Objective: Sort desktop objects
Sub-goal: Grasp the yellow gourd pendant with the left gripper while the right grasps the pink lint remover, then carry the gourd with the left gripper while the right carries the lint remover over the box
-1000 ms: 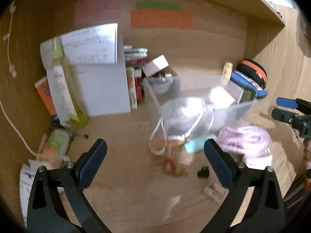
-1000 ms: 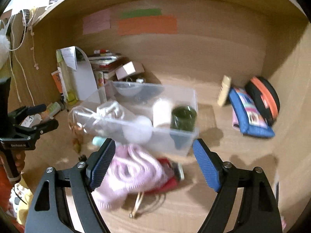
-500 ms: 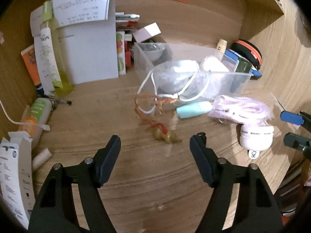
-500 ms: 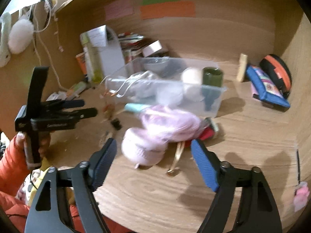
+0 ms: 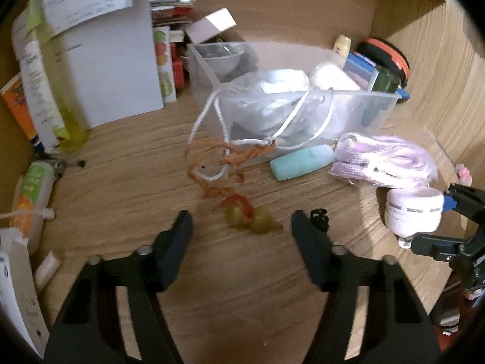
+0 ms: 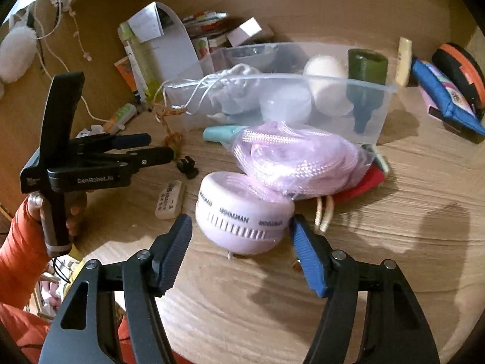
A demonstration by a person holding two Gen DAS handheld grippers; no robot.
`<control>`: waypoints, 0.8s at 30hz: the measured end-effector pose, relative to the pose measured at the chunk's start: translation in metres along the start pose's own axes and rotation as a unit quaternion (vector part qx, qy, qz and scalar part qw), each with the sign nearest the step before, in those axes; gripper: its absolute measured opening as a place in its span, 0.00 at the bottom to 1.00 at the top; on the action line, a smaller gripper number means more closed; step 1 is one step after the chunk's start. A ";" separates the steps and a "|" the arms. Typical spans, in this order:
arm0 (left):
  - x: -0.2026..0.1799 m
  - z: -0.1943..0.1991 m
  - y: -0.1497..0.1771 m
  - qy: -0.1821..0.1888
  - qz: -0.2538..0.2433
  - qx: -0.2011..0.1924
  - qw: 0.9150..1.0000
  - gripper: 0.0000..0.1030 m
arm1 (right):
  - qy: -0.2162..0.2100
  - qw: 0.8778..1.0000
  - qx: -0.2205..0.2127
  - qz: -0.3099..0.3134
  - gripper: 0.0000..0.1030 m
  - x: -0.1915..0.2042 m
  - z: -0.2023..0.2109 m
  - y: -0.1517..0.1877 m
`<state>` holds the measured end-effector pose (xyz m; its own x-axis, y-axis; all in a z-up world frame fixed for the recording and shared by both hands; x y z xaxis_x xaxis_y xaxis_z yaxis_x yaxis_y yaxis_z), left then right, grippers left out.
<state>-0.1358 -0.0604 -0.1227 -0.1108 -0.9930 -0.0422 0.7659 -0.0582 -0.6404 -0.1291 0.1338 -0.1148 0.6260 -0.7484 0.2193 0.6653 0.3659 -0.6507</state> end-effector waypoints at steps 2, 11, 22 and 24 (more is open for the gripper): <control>-0.001 -0.005 -0.001 0.001 -0.004 0.006 1.000 0.54 | -0.003 1.000 0.005 -0.001 0.62 0.001 -0.006 -0.003; 0.000 -0.008 -0.003 0.016 0.003 0.002 1.000 0.41 | -0.027 1.000 0.004 -0.013 0.60 0.000 -0.015 -0.008; -0.004 0.034 0.002 0.020 0.013 -0.059 0.998 0.41 | -0.037 0.999 -0.019 -0.006 0.60 0.009 0.012 -0.008; -0.005 0.044 0.000 0.023 0.014 -0.071 0.997 0.41 | -0.036 0.999 -0.029 0.002 0.60 0.013 0.021 -0.011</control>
Point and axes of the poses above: each gripper's, at about its wrist camera, not at the fingertips, and z roughly against the way its jaws point, x to its left, y to its underside, the point moved 6 cm from there along -z, roughly the way its jaws point, and after that the axes turned 1 degree about -y, right-handed, at the moved point
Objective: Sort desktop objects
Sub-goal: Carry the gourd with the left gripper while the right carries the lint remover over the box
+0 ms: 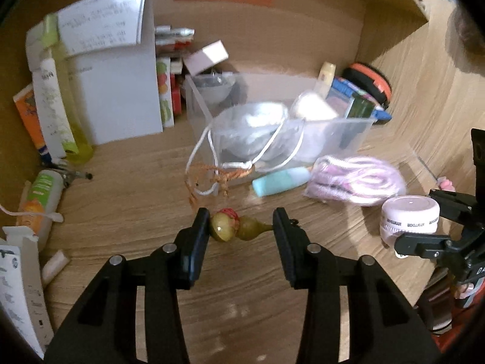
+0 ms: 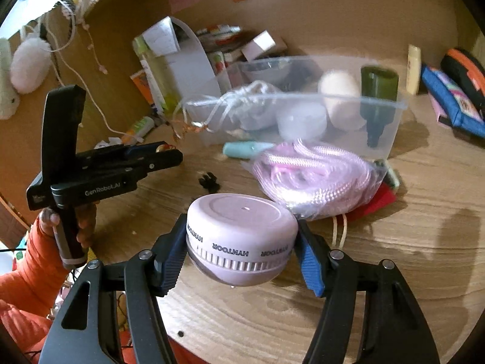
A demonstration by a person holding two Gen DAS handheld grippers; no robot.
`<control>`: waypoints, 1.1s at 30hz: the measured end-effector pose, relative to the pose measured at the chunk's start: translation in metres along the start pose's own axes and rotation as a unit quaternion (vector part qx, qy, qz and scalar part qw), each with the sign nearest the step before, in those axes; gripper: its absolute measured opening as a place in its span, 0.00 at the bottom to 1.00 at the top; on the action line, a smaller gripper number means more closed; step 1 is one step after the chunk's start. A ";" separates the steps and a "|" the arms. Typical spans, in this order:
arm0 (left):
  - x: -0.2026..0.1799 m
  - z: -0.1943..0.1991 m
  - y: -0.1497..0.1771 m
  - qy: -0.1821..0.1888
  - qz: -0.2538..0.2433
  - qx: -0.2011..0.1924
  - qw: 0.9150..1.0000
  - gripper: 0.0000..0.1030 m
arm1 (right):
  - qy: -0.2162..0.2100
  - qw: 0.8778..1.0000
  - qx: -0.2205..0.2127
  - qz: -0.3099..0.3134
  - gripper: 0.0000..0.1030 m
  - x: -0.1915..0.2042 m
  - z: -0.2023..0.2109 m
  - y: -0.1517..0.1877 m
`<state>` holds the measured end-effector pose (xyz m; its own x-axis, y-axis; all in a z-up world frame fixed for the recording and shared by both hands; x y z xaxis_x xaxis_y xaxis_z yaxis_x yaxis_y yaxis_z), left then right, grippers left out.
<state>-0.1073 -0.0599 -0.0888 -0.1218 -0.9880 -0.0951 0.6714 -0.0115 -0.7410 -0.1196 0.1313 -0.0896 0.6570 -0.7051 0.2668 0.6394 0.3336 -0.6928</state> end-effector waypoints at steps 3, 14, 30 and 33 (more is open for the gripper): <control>-0.002 0.013 -0.005 0.003 0.002 -0.019 1.000 0.41 | 0.002 1.000 -0.014 0.013 0.60 0.006 0.011 -0.008; -0.001 0.053 -0.035 0.020 0.014 -0.074 0.997 0.41 | 0.017 0.998 -0.058 0.025 0.60 0.003 0.038 -0.040; 0.011 0.060 -0.098 0.031 0.027 -0.119 0.992 0.41 | 0.039 0.994 -0.093 0.029 0.60 -0.023 0.040 -0.107; 0.011 0.049 -0.110 0.033 0.027 -0.117 0.992 0.41 | 0.038 0.995 -0.091 0.029 0.60 -0.026 0.031 -0.119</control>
Point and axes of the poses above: each gripper's, at about its wrist camera, not at the fingertips, and z roughly against the way its jaws point, x to its left, y to its underside, the point moved 6 cm from there along -z, roughly the way its jaws point, and after that the axes turned 1 degree about -y, right-handed, at the moved point
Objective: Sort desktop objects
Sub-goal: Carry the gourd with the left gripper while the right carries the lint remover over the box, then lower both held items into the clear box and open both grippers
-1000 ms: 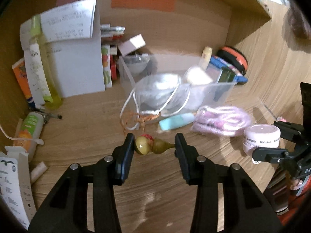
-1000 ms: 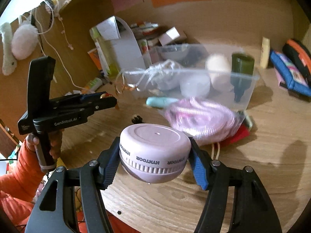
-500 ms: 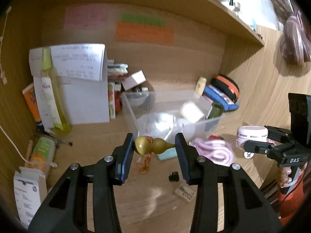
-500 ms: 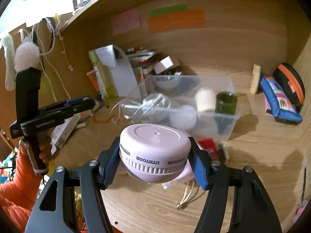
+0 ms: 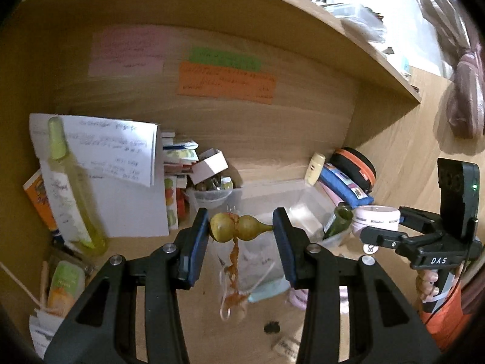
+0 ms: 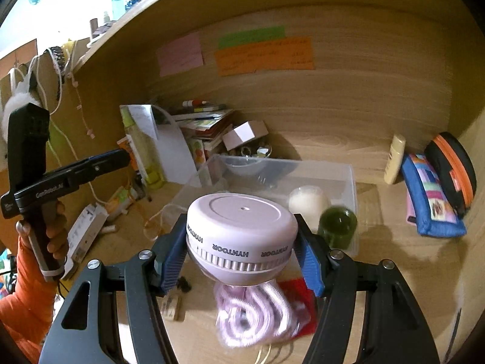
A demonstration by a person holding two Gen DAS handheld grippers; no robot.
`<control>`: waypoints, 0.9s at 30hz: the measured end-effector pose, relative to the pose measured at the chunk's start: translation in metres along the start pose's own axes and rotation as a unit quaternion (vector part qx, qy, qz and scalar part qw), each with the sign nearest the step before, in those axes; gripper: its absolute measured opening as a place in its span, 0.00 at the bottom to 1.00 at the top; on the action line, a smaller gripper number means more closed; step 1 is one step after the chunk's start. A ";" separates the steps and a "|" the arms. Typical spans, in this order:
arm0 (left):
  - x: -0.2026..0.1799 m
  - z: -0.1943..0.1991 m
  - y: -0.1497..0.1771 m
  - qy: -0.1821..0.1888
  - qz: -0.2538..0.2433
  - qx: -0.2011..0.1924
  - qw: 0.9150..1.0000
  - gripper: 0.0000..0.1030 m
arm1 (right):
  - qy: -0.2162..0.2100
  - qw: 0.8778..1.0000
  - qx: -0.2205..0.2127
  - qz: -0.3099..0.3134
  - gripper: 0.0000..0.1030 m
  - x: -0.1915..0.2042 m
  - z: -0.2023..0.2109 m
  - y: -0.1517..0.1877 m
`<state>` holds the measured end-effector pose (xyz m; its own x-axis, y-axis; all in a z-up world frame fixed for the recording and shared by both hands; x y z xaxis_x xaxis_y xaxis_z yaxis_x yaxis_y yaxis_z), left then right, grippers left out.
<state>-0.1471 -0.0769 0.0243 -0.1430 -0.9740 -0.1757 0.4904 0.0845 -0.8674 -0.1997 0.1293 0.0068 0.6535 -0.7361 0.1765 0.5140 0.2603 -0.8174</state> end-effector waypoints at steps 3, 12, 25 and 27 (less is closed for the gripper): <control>0.002 -0.018 -0.005 0.000 0.001 0.006 1.000 0.41 | -0.001 1.000 0.006 -0.001 0.60 -0.002 -0.015 -0.009; 0.017 -0.100 -0.001 -0.002 0.042 0.057 0.998 0.41 | -0.001 0.999 0.046 0.006 0.60 -0.005 -0.068 -0.016; 0.019 -0.141 0.012 -0.026 0.009 0.104 0.994 0.41 | 0.064 0.991 0.108 0.035 0.60 -0.018 -0.129 -0.020; 0.019 -0.141 0.013 -0.023 0.011 0.107 0.994 0.48 | 0.064 0.991 0.111 0.036 0.60 -0.016 -0.133 -0.018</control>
Point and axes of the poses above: each gripper's, at about its wrist camera, not at the fingertips, and z roughly against the way its jaws point, x to its left, y to its underside, the point moved 6 cm from there along -z, roughly the way its jaws point, and after that the axes turned 1 degree about -y, right-handed, at the moved point
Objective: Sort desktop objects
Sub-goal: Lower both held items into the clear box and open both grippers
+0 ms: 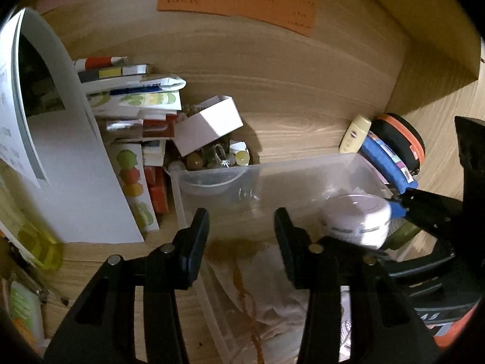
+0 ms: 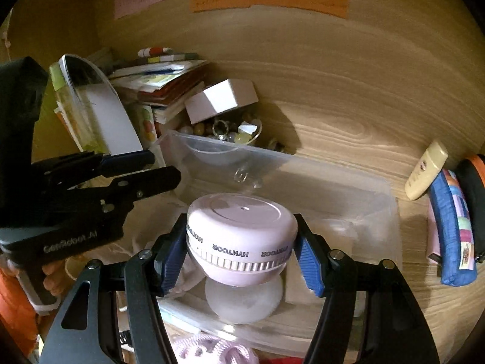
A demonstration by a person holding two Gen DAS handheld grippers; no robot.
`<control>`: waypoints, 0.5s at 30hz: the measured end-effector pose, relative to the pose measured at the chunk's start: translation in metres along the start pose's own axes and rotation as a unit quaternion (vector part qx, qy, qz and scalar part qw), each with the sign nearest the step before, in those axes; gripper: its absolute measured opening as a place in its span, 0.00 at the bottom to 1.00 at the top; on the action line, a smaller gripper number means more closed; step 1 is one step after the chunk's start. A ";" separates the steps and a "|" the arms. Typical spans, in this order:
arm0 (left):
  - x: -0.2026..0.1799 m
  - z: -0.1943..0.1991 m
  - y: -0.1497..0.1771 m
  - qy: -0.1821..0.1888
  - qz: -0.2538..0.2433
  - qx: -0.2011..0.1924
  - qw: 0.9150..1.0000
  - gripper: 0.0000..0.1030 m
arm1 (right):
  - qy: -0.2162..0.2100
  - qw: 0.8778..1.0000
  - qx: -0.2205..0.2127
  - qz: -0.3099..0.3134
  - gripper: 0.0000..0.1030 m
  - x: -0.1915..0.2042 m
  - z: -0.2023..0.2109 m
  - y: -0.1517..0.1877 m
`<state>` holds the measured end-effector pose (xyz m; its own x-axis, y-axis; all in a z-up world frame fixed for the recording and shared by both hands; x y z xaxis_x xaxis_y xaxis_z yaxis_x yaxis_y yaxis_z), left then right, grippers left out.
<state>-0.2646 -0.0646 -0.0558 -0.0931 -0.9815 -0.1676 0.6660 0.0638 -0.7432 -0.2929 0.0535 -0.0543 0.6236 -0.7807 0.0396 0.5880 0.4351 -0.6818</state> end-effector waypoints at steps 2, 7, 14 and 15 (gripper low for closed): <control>-0.001 0.002 0.001 0.004 -0.001 -0.001 1.000 0.50 | 0.004 1.000 0.004 0.005 0.60 0.003 -0.005 0.000; -0.006 0.007 0.001 -0.013 -0.018 -0.014 1.000 0.60 | 0.021 1.000 0.004 0.018 0.60 0.008 -0.011 0.002; -0.012 0.012 -0.001 0.004 -0.010 -0.026 1.000 0.78 | 0.019 1.000 0.009 0.010 0.60 0.005 -0.015 0.002; -0.012 0.012 -0.002 0.005 -0.008 -0.026 1.000 0.78 | 0.018 1.000 0.008 0.008 0.60 0.005 -0.015 0.003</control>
<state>-0.2556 -0.0549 -0.0446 -0.1110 -0.9804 -0.1626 0.6247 0.0584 -0.7787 -0.2961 0.0442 -0.0668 0.6141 -0.7892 0.0020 0.5868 0.4550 -0.6698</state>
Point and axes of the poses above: each gripper's, at about its wrist camera, not at the fingertips, and z roughly against the way its jaws point, x to its left, y to its underside, the point moved 6 cm from there along -z, roughly the way its jaws point, and after that the axes turned 1 degree about -y, right-handed, at the moved point
